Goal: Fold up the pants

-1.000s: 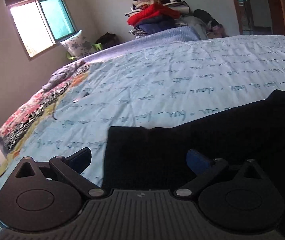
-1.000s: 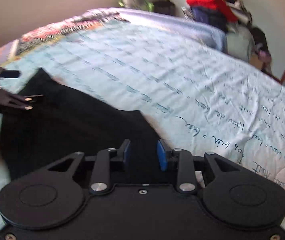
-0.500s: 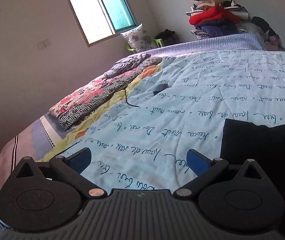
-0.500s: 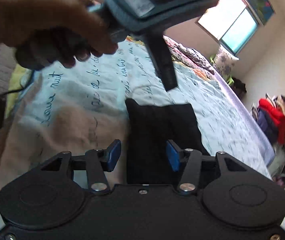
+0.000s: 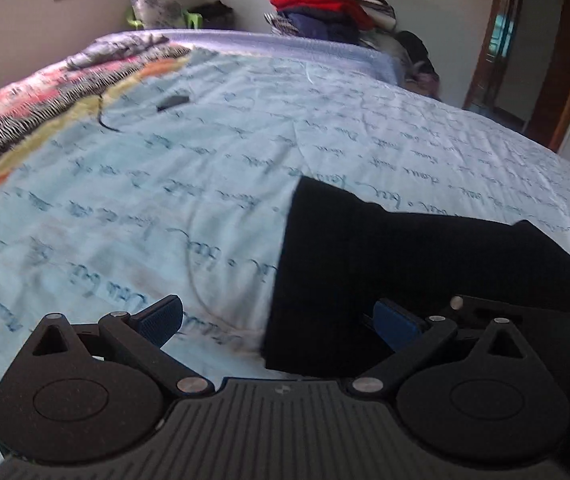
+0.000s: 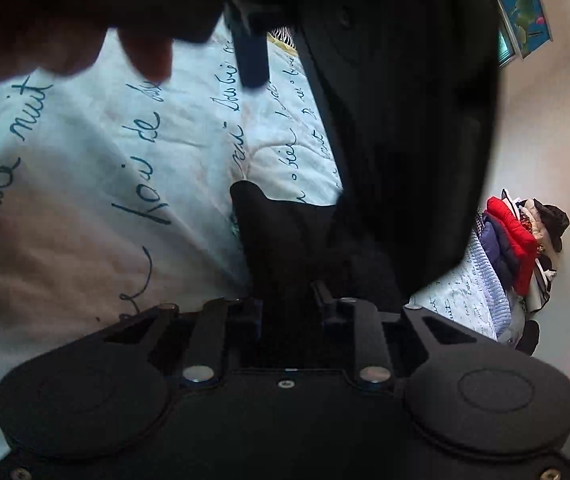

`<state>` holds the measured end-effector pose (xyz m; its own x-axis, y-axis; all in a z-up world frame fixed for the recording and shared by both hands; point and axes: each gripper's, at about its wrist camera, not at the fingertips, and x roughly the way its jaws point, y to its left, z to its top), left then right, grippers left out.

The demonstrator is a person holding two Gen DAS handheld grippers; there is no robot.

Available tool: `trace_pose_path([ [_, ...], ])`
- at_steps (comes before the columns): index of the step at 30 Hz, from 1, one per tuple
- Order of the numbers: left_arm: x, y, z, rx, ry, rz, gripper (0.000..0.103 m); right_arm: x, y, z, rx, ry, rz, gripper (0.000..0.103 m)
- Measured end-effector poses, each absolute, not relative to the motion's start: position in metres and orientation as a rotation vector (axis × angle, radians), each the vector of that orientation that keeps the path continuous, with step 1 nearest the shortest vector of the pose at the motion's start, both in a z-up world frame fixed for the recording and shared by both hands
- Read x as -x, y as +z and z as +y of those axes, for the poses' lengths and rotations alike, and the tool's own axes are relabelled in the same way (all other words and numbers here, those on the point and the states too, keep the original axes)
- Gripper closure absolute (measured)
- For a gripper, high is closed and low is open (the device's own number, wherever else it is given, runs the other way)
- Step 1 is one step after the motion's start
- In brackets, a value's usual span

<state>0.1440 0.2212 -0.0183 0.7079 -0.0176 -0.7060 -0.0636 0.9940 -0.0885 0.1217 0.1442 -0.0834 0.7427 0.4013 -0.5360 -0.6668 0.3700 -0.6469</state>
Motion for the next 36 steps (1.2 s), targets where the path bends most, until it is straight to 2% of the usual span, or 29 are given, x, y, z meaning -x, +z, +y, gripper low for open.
trace_pose_path([
  [4, -0.156, -0.037, 0.239, 0.317, -0.025, 0.880, 0.002, -0.126, -0.080, 0.136, 0.891, 0.709, 0.320, 0.083],
  [7, -0.170, -0.054, 0.265, 0.590, -0.131, 0.885, 0.002, -0.129, -0.072, 0.125, 0.831, 0.717, 0.331, 0.086],
  [10, -0.179, -0.056, 0.268, 0.658, -0.149, 0.863, 0.005, -0.136, -0.065, 0.120, 0.758, 0.729, 0.362, 0.089],
  [11, -0.180, -0.056, 0.268, 0.681, -0.171, 0.849, 0.013, -0.139, -0.063, 0.119, 0.734, 0.735, 0.375, 0.089],
  [12, -0.180, -0.055, 0.268, 0.701, -0.190, 0.836, 0.029, -0.142, -0.062, 0.119, 0.715, 0.737, 0.386, 0.090],
  [13, -0.181, -0.054, 0.268, 0.691, -0.169, 0.829, 0.038, -0.145, -0.060, 0.119, 0.706, 0.739, 0.391, 0.090],
  [14, -0.183, -0.050, 0.268, 0.647, -0.132, 0.834, 0.059, -0.147, -0.058, 0.120, 0.703, 0.741, 0.392, 0.090],
  [15, -0.185, -0.048, 0.269, 0.602, -0.099, 0.838, 0.072, -0.149, -0.056, 0.122, 0.701, 0.745, 0.390, 0.090],
  [16, -0.187, -0.046, 0.271, 0.585, -0.093, 0.838, 0.071, -0.151, -0.054, 0.122, 0.696, 0.748, 0.389, 0.091],
  [17, -0.188, -0.045, 0.273, 0.578, -0.095, 0.838, 0.076, -0.152, -0.053, 0.122, 0.693, 0.746, 0.387, 0.091],
  [20, -0.194, -0.045, 0.271, 0.483, -0.052, 0.849, 0.082, -0.160, -0.068, 0.130, 0.716, 0.743, 0.463, 0.088],
  [22, -0.193, -0.046, 0.267, 0.436, -0.023, 0.842, 0.080, -0.154, -0.066, 0.123, 0.696, 0.725, 0.447, 0.085],
  [23, -0.191, -0.042, 0.264, 0.414, -0.003, 0.833, 0.067, -0.148, -0.057, 0.113, 0.675, 0.739, 0.466, 0.076],
  [24, -0.188, -0.037, 0.260, 0.381, 0.028, 0.815, 0.066, -0.141, -0.045, 0.098, 0.624, 0.768, 0.474, 0.070],
  [25, -0.185, -0.031, 0.255, 0.331, 0.080, 0.798, 0.060, -0.134, -0.033, 0.079, 0.556, 0.789, 0.475, 0.068],
  [26, -0.182, -0.025, 0.249, 0.273, 0.131, 0.781, 0.049, -0.127, -0.019, 0.053, 0.480, 0.796, 0.483, 0.062],
  [27, -0.179, -0.018, 0.242, 0.214, 0.171, 0.754, 0.036, -0.121, -0.009, 0.025, 0.414, 0.789, 0.494, 0.060],
  [29, -0.174, -0.005, 0.224, 0.118, 0.179, 0.702, 0.026, -0.111, 0.007, -0.039, 0.292, 0.739, 0.527, 0.060],
  [36, -0.182, 0.012, 0.108, -0.135, -0.090, 0.668, 0.011, -0.053, 0.058, -0.274, 0.083, 0.228, 0.582, 0.057],
])
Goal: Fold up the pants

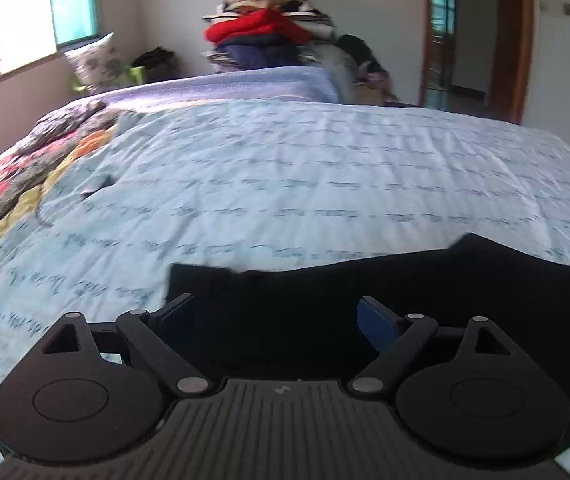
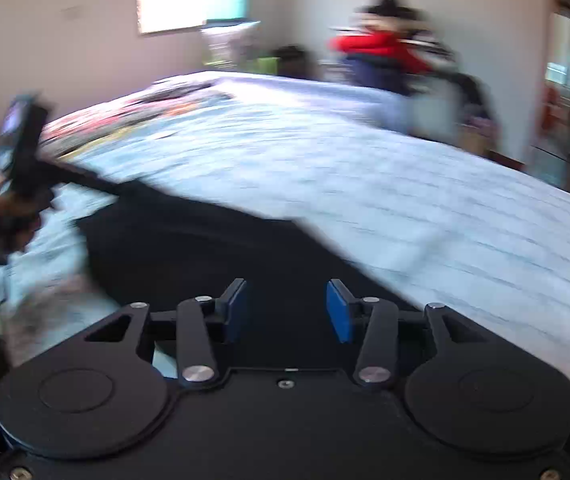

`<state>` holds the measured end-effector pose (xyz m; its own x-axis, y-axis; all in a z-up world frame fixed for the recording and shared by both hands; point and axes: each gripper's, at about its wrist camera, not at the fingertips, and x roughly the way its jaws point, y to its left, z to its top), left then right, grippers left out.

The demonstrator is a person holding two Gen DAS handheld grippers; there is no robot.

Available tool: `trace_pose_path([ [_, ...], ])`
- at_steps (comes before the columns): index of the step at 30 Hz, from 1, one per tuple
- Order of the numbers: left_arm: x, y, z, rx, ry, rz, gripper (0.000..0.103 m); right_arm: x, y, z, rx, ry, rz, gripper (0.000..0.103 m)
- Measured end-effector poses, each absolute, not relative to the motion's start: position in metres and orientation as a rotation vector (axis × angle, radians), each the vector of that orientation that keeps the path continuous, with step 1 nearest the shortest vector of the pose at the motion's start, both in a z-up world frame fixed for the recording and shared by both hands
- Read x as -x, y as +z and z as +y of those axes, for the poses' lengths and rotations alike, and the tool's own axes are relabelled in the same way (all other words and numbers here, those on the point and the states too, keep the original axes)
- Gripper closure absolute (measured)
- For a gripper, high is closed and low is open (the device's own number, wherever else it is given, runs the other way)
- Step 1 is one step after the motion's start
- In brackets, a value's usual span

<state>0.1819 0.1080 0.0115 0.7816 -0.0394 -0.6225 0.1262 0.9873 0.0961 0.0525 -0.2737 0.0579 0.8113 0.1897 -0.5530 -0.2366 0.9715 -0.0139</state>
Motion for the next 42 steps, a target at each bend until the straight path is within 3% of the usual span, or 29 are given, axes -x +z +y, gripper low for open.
trace_pose_path([
  [2, -0.183, 0.009, 0.068, -0.190, -0.169, 0.661, 0.009, -0.016, 0.083, -0.317, 0.131, 0.077, 0.538, 0.055],
  [4, -0.185, 0.005, 0.029, -0.249, -0.241, 0.661, 0.009, 0.021, 0.114, -0.345, 0.146, -0.005, 0.438, 0.045],
  [6, -0.187, -0.003, -0.010, -0.308, -0.308, 0.664, 0.008, 0.042, 0.143, -0.371, 0.044, 0.000, 0.321, 0.026],
  [8, -0.189, -0.010, -0.047, -0.361, -0.359, 0.665, 0.008, 0.033, 0.140, -0.387, -0.059, 0.044, 0.318, 0.024],
  [10, -0.191, -0.022, -0.079, -0.414, -0.401, 0.668, 0.008, 0.006, 0.105, -0.391, -0.066, 0.013, 0.431, 0.025],
  [11, -0.193, -0.028, -0.093, -0.436, -0.407, 0.678, 0.008, -0.006, 0.071, -0.381, -0.046, 0.014, 0.521, 0.027],
  [15, -0.203, -0.056, -0.134, -0.522, -0.422, 0.715, 0.008, -0.076, -0.028, -0.346, -0.070, 0.181, 0.754, 0.059],
  [20, -0.227, -0.071, -0.159, -0.580, -0.403, 0.660, 0.000, -0.159, -0.064, -0.295, -0.001, 0.328, 0.877, 0.077],
  [22, -0.247, -0.071, -0.162, -0.523, -0.390, 0.670, 0.000, -0.187, -0.075, -0.294, 0.024, 0.314, 0.896, 0.079],
  [23, -0.255, -0.071, -0.161, -0.490, -0.371, 0.692, 0.000, -0.187, -0.069, -0.303, 0.004, 0.289, 0.889, 0.085],
  [26, -0.254, -0.056, -0.150, -0.392, -0.353, 0.713, 0.009, -0.171, -0.036, -0.313, 0.011, 0.226, 0.816, 0.084],
  [30, -0.220, -0.048, -0.145, -0.383, -0.409, 0.682, 0.001, -0.145, -0.024, -0.298, 0.027, 0.357, 0.785, 0.085],
  [35, -0.236, -0.076, -0.169, -0.468, -0.355, 0.676, 0.001, -0.184, -0.061, -0.280, 0.065, 0.334, 0.853, 0.085],
  [42, -0.218, -0.044, -0.161, -0.357, -0.375, 0.685, 0.003, -0.144, -0.031, -0.294, 0.068, 0.300, 0.775, 0.085],
])
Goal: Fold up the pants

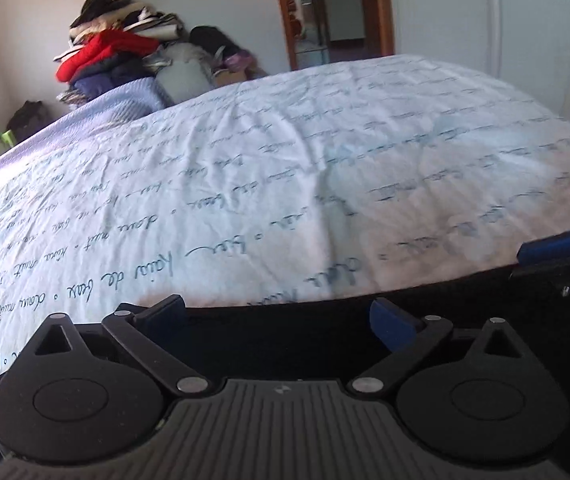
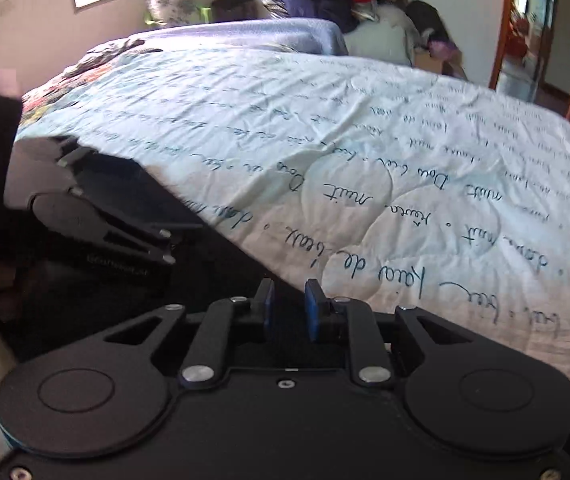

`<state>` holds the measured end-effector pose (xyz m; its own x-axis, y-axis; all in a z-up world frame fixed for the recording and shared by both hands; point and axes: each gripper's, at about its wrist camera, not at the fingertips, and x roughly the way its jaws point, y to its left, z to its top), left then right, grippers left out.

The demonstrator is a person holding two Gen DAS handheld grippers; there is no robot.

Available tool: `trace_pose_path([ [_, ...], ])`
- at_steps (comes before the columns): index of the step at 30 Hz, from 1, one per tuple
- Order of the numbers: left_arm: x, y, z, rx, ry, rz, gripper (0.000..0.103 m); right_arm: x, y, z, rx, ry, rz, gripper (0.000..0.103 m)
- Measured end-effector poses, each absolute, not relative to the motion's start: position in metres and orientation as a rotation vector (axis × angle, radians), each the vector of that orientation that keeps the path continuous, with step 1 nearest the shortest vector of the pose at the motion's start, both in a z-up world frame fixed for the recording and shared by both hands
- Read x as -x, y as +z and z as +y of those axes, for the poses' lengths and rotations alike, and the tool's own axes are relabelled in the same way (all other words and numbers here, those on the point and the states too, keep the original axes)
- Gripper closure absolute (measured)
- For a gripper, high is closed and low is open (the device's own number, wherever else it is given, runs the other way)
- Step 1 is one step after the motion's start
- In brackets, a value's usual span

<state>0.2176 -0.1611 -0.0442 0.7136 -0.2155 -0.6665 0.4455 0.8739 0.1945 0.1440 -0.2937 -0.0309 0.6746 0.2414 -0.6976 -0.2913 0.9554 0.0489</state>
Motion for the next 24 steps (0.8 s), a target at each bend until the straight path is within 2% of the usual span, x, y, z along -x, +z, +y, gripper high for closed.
trace_pose_path([
  [4, -0.189, -0.046, -0.186, -0.344, -0.494, 0.698, 0.001, -0.112, -0.050, -0.318, 0.051, 0.220, 0.814, 0.084],
  [6, -0.184, -0.061, -0.211, -0.407, -0.533, 0.704, 0.000, -0.109, -0.060, -0.345, -0.023, 0.157, 0.814, 0.073],
  [8, -0.184, -0.078, -0.232, -0.490, -0.501, 0.678, 0.001, -0.111, -0.065, -0.375, -0.111, 0.106, 0.810, 0.074],
  [9, -0.184, -0.079, -0.234, -0.470, -0.478, 0.661, 0.001, -0.110, -0.062, -0.389, -0.156, 0.073, 0.805, 0.081],
  [10, -0.185, -0.076, -0.236, -0.431, -0.457, 0.683, 0.002, -0.103, -0.055, -0.398, -0.168, 0.036, 0.786, 0.081],
  [14, -0.168, -0.058, -0.235, -0.259, -0.577, 0.735, 0.000, -0.062, -0.028, -0.418, -0.036, -0.056, 0.745, 0.076],
  [16, -0.157, -0.061, -0.244, -0.263, -0.632, 0.754, 0.000, -0.055, -0.037, -0.431, 0.006, -0.072, 0.805, 0.072],
  [19, -0.151, -0.083, -0.269, -0.346, -0.638, 0.766, 0.000, -0.067, -0.065, -0.455, 0.032, -0.179, 0.871, 0.072],
  [22, -0.153, -0.077, -0.273, -0.306, -0.621, 0.779, 0.002, -0.062, -0.056, -0.469, -0.040, -0.277, 0.799, 0.072],
  [24, -0.147, -0.066, -0.270, -0.278, -0.652, 0.762, 0.000, -0.046, -0.039, -0.464, -0.026, -0.279, 0.726, 0.065],
])
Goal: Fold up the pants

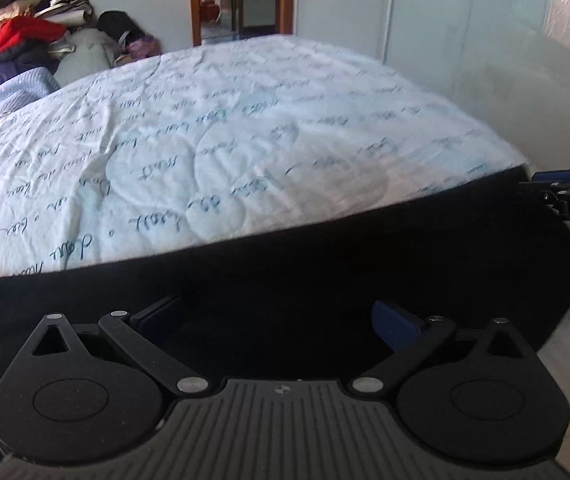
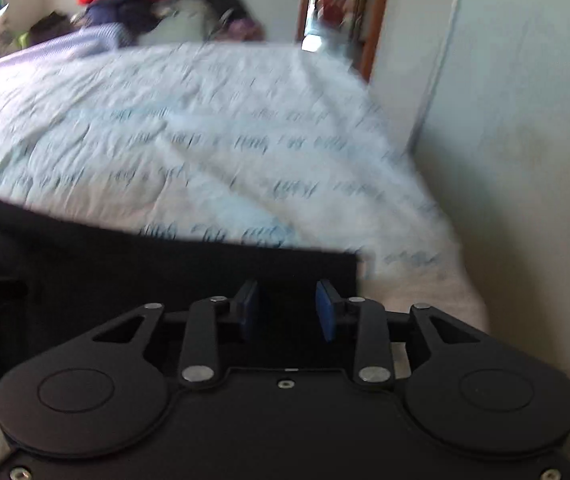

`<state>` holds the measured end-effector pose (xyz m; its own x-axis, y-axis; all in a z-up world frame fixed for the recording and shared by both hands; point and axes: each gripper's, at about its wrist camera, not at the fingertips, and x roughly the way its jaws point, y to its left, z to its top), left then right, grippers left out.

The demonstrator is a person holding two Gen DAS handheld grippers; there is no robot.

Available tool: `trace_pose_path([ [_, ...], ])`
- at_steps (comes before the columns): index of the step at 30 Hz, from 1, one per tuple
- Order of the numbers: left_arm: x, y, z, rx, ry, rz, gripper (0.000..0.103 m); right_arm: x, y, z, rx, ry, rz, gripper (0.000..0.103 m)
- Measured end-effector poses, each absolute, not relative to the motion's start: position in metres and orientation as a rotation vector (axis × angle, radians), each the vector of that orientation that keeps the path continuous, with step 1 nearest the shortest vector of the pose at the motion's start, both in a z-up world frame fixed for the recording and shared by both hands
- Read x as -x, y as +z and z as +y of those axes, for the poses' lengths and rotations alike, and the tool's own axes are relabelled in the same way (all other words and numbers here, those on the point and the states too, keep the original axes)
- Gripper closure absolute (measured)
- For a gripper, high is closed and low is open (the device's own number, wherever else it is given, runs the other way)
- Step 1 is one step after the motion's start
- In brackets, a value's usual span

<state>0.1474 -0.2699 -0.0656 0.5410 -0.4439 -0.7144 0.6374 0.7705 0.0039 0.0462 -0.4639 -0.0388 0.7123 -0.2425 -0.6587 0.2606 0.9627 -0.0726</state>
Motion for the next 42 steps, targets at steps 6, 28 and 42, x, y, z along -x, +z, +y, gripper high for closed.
trace_pose_path([
  [6, -0.138, -0.080, -0.285, -0.348, -0.627, 0.761, 0.001, -0.055, -0.068, -0.453, 0.001, -0.241, 0.819, 0.060],
  [28, -0.091, -0.067, -0.318, -0.363, -0.591, 0.649, 0.001, 0.125, 0.045, -0.436, -0.284, 0.022, 0.441, 0.031],
  [42, -0.087, -0.055, -0.320, -0.371, -0.590, 0.638, 0.001, 0.071, -0.105, -0.505, -0.980, -0.267, 0.495, 0.052],
])
